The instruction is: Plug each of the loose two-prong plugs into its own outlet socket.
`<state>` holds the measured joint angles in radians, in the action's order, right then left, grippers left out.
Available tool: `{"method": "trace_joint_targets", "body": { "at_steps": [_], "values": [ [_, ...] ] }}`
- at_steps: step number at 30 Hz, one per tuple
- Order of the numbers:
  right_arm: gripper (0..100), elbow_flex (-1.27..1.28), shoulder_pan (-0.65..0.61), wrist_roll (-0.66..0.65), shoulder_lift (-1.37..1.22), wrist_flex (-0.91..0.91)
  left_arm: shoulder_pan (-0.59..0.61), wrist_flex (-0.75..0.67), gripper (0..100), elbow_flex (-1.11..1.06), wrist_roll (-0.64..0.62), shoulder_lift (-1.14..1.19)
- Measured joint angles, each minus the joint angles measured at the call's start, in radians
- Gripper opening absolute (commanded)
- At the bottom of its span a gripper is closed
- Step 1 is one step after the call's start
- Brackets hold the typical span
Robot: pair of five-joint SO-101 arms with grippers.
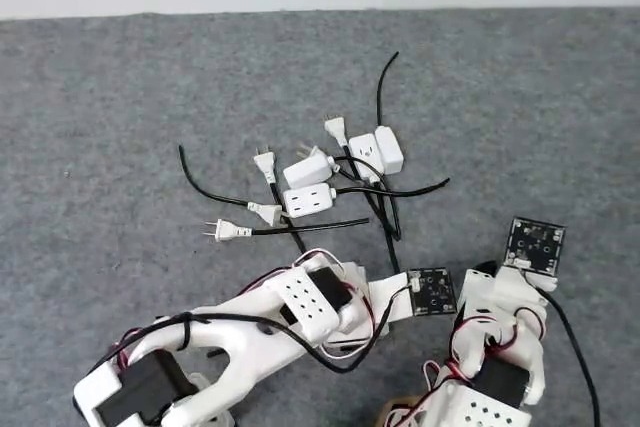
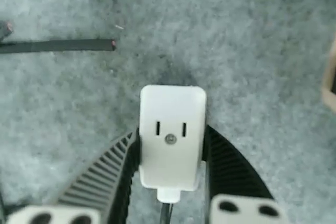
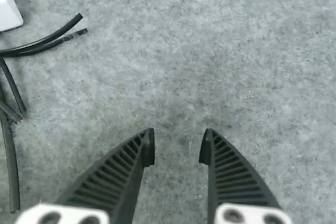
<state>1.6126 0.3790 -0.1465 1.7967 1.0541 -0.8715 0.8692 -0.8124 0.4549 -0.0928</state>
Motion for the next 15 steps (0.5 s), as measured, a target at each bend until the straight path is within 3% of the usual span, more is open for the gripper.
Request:
{"method": "trace_joint_targets", "body": {
  "at_steps": [10, 12, 15],
  "values": [
    [15.1, 0.0, 0.0, 0.0, 0.0, 0.0, -0.009, 0.023, 6, 0.006, -0.015, 0.002],
    [15.1, 0.0, 0.0, 0.0, 0.0, 0.0, -0.012, 0.035, 6, 0.038, -0.114, 0.002],
    [15.1, 0.0, 0.0, 0.0, 0.0, 0.0, 0.038, 0.078, 6, 0.117, -0.359, 0.002]
  ]
}}
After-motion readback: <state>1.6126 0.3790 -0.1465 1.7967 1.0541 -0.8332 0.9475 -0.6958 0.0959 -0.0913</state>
